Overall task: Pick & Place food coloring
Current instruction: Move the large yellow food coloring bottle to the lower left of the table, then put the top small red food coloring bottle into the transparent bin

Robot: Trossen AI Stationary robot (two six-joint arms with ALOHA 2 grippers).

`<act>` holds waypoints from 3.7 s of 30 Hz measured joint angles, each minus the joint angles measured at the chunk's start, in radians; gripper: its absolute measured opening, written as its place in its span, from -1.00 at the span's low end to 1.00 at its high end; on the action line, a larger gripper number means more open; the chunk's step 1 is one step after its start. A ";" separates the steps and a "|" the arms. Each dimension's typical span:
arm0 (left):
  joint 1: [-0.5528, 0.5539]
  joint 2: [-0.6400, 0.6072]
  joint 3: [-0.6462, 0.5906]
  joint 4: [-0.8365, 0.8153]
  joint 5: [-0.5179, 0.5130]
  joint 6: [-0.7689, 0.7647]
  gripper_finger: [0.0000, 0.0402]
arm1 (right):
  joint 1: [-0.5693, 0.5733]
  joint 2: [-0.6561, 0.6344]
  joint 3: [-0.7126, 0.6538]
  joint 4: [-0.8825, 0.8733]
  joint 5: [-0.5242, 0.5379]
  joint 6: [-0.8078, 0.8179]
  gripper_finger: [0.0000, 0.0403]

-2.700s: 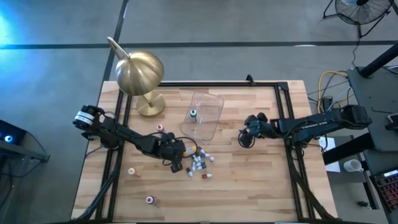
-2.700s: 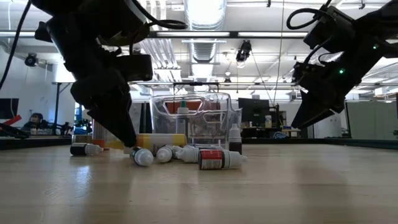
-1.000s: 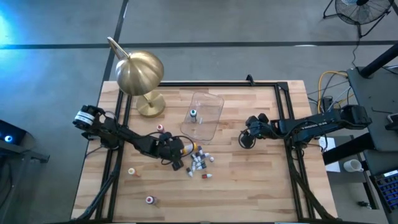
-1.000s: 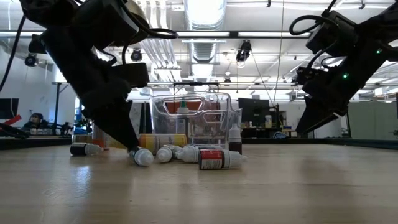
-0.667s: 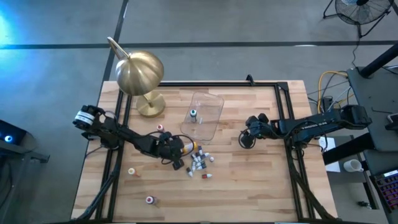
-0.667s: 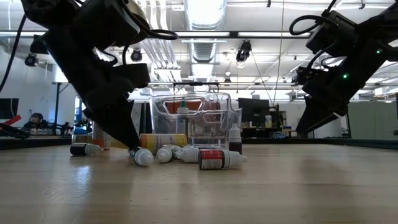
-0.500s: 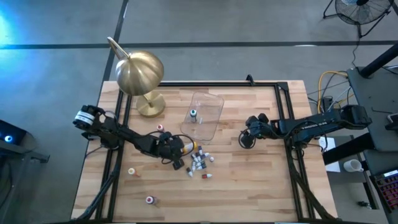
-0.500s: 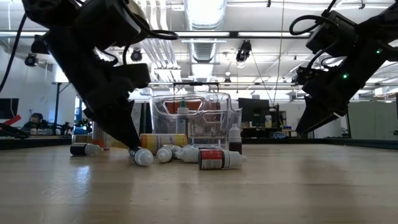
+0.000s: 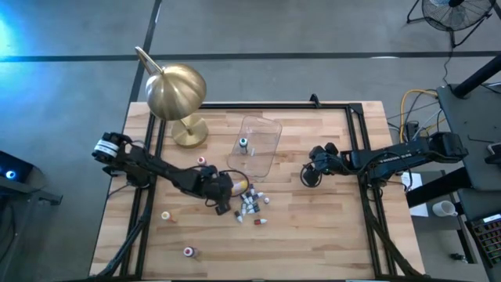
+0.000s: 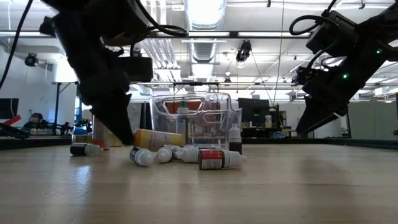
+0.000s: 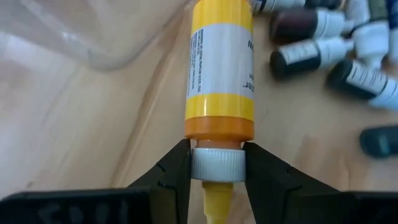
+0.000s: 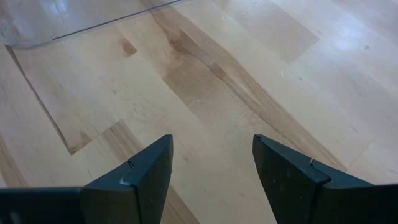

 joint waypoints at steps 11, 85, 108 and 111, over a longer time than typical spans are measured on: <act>0.014 -0.013 0.322 -0.547 0.305 0.036 -0.52 | 0.000 0.000 0.000 0.003 0.000 0.000 0.07; 0.059 0.314 0.458 -1.110 0.870 0.007 -0.16 | 0.000 -0.001 0.000 0.005 -0.002 0.128 0.07; 0.059 0.313 0.549 -1.111 0.728 -0.015 -0.15 | 0.000 -0.001 0.000 0.005 -0.002 0.127 0.07; 0.058 0.313 0.549 -1.111 0.721 -0.015 -0.15 | 0.000 -0.001 0.000 0.005 -0.002 0.127 0.07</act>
